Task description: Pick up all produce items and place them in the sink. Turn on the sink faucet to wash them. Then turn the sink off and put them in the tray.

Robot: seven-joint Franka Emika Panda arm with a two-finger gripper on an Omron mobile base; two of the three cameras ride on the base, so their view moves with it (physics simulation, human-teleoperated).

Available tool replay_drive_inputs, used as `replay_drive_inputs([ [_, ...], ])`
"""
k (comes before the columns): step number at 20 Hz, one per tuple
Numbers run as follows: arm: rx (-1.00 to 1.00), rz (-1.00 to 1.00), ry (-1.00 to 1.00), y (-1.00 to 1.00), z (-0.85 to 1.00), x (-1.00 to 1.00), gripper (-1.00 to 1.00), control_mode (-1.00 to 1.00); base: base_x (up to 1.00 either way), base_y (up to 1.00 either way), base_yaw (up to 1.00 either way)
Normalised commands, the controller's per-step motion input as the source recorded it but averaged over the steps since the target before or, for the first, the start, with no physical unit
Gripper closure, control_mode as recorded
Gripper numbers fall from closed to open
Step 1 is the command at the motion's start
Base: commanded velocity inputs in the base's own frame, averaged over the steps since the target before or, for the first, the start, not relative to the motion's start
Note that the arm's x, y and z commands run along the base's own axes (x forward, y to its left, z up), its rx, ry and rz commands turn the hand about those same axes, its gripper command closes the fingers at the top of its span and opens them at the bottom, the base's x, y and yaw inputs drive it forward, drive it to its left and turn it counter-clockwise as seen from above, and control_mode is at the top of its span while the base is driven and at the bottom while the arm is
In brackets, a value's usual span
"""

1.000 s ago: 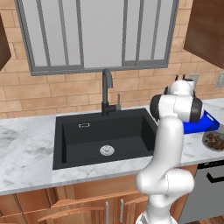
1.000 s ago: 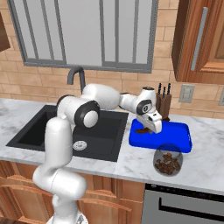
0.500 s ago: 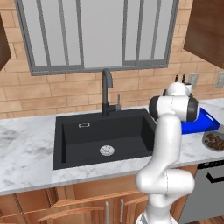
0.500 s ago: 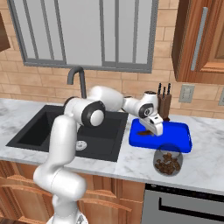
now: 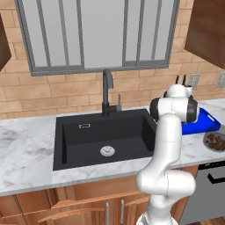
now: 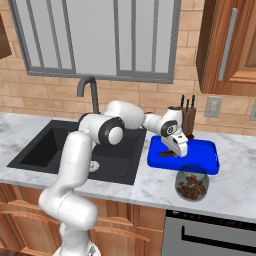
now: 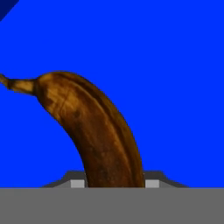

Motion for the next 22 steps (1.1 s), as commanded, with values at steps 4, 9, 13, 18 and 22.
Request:
replay_drive_inputs([
  [4, 0.0, 0.0, 0.0, 0.0, -0.23, 0.0, -1.0, -1.0, 0.0, 0.0, 0.0],
  [9, 0.0, 0.0, 0.0, 0.0, -0.03, 0.0, -1.0, -1.0, 0.0, 0.0, 0.0],
  [13, 0.0, 0.0, 0.0, 0.0, 0.13, -0.1, -1.0, -1.0, 0.0, 0.0, 0.0],
  [18, 0.0, 0.0, -0.01, 0.09, 0.4, -0.22, -1.0, -1.0, 0.0, 0.0, 0.0],
  [22, 0.0, 0.0, -0.01, 0.19, 0.41, -0.25, -1.0, -1.0, 0.0, 0.0, 0.0],
])
